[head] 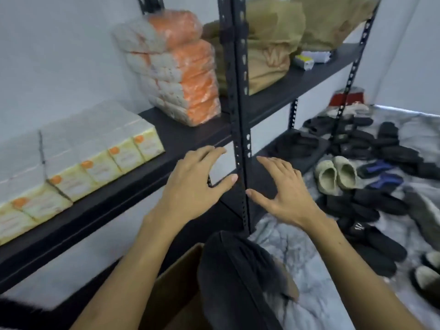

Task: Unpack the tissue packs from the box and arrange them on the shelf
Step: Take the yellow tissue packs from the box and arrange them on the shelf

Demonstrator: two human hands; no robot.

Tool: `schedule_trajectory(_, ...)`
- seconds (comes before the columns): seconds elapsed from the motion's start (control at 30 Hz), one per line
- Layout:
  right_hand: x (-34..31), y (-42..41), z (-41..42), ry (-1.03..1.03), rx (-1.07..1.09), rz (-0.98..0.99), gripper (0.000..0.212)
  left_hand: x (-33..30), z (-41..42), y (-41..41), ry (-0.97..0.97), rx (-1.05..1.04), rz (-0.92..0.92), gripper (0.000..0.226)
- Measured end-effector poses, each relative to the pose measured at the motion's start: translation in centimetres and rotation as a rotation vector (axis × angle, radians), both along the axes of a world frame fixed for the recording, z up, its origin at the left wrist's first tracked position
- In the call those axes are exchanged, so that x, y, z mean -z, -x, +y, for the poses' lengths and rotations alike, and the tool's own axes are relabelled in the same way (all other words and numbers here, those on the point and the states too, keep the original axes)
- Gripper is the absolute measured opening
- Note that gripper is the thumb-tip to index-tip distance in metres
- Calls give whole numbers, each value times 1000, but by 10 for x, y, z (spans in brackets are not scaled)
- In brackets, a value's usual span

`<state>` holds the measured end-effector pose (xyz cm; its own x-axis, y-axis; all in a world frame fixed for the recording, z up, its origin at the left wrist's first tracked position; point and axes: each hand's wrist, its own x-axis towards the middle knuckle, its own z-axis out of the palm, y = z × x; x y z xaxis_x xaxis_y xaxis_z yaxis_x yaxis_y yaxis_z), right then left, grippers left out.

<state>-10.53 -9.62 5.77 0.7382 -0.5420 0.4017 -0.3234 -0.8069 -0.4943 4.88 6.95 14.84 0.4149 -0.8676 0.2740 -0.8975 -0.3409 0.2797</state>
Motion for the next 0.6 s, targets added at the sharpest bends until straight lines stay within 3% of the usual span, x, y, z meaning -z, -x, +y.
schedule_trajectory(0.3,145,211,-39,-362,512,110,84,149,-134,138,-273,405,231,58)
schedule_trajectory(0.6,276,342,17,-714,837,213,77,276,-168,261,-696,667,279,68)
